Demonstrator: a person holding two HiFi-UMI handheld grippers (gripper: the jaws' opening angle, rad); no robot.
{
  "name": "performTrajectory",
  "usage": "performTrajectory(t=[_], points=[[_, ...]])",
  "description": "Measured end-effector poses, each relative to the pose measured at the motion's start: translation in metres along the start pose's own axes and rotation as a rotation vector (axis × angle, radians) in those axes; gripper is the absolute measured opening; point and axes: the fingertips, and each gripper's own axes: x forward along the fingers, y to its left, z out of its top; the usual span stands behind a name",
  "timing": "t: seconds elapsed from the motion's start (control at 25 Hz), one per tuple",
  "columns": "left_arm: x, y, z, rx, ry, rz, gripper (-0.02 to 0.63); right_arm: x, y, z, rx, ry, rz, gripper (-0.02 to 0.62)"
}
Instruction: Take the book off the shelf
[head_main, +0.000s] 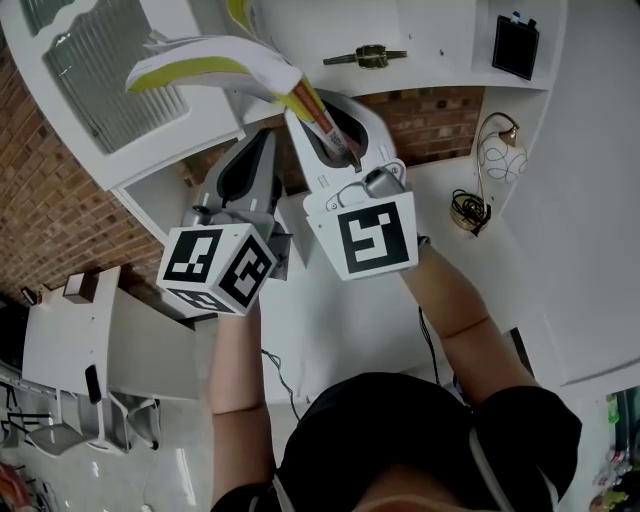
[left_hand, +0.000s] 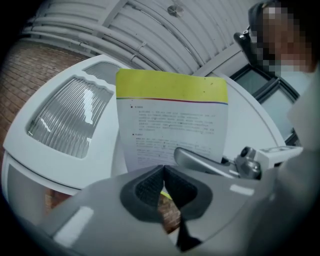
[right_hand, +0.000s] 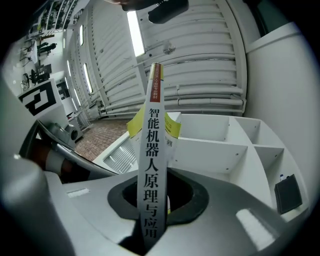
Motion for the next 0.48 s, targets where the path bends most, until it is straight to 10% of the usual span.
performTrajectory(t=[0.48], points=[[-0.021, 0.005, -0.010, -0.038, 0.003, 0.043, 0.006, -0.038, 0.014, -0.003, 0.009, 0.001, -0.040, 0.066]])
